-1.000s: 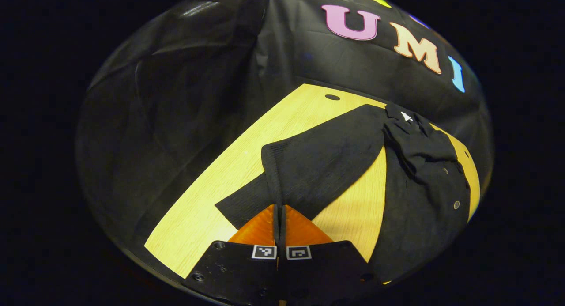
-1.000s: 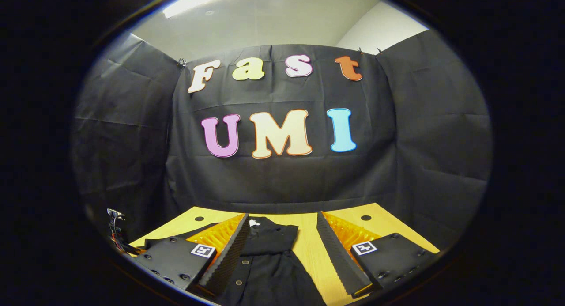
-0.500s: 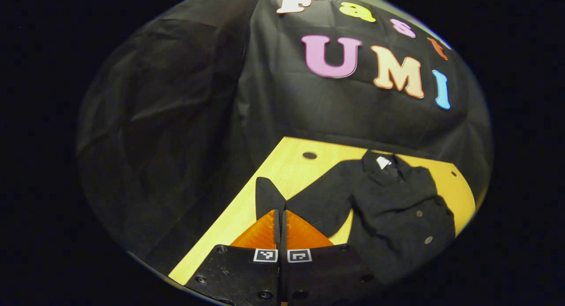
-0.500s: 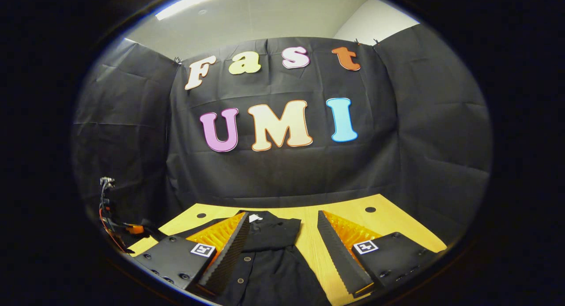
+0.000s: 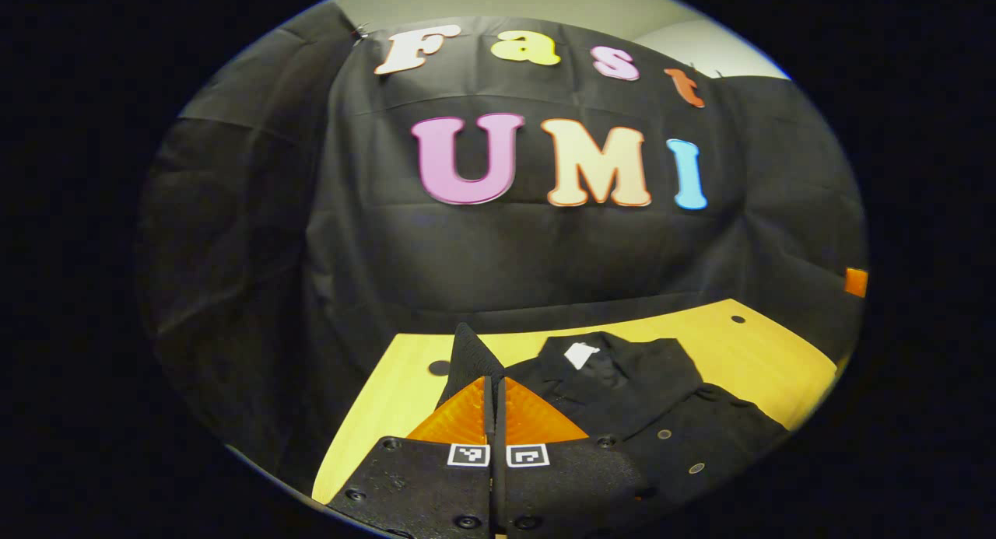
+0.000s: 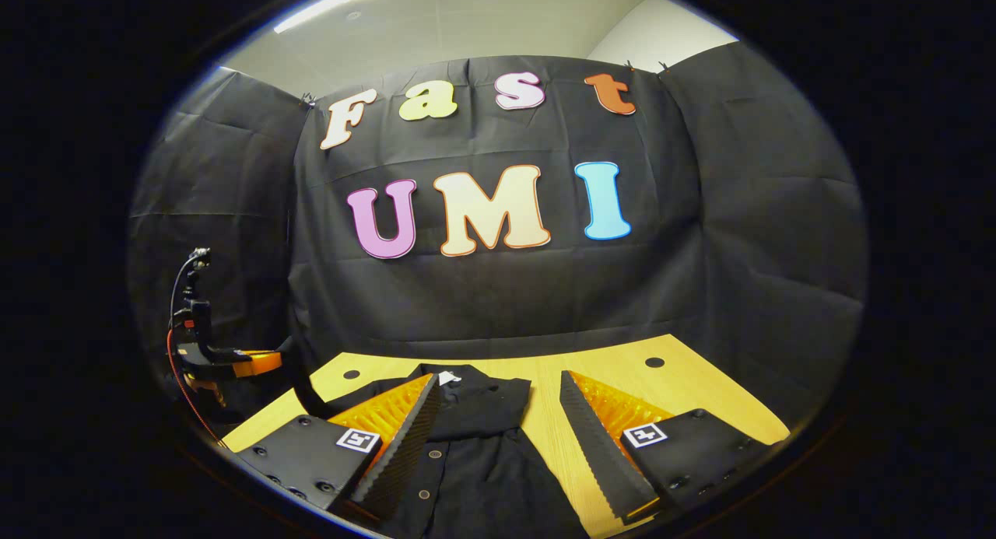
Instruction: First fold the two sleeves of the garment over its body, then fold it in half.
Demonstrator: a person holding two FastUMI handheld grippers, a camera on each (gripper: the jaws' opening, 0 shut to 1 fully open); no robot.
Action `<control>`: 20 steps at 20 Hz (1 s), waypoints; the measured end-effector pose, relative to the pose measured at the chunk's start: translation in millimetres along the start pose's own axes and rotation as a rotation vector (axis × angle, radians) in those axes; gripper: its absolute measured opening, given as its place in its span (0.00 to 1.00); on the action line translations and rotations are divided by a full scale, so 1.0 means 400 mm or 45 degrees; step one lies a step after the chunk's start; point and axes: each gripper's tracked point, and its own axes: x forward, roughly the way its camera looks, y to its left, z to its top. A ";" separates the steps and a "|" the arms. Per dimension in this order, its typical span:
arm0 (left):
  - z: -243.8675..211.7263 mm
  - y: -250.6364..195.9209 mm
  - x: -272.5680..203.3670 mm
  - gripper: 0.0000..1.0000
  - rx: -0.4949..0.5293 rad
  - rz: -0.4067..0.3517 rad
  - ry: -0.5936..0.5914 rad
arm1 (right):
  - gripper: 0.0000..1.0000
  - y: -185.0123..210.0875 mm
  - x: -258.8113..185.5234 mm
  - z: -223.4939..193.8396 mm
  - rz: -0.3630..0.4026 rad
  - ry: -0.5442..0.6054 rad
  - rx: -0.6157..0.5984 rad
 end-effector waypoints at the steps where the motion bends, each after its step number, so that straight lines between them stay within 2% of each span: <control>1: 0.009 -0.035 0.018 0.00 0.009 -0.037 -0.002 | 0.94 -0.011 -0.003 -0.006 -0.013 0.007 0.007; 9: 0.023 -0.278 0.140 0.00 0.060 -0.271 0.016 | 0.94 -0.115 -0.052 -0.054 -0.155 0.034 0.079; 10: 0.016 -0.309 0.156 0.00 0.066 -0.300 0.030 | 0.97 -0.130 -0.059 -0.060 -0.174 0.039 0.085; 11: 0.011 -0.341 0.169 0.00 0.068 -0.325 0.040 | 0.94 -0.144 -0.065 -0.066 -0.195 0.044 0.092; 12: 0.008 -0.371 0.183 0.00 0.067 -0.355 0.048 | 0.97 -0.160 -0.072 -0.072 -0.215 0.051 0.102; 14: -0.002 -0.428 0.210 0.00 0.062 -0.407 0.067 | 0.97 -0.185 -0.079 -0.082 -0.247 0.064 0.117; 15: -0.015 -0.454 0.225 0.00 0.063 -0.429 0.084 | 1.00 -0.195 -0.079 -0.087 -0.263 0.071 0.119; 18: -0.044 -0.516 0.261 0.00 0.073 -0.486 0.135 | 0.94 -0.218 -0.064 -0.098 -0.293 0.095 0.130; 20: -0.063 -0.545 0.276 0.00 0.096 -0.504 0.163 | 0.97 -0.221 -0.041 -0.109 -0.301 0.118 0.135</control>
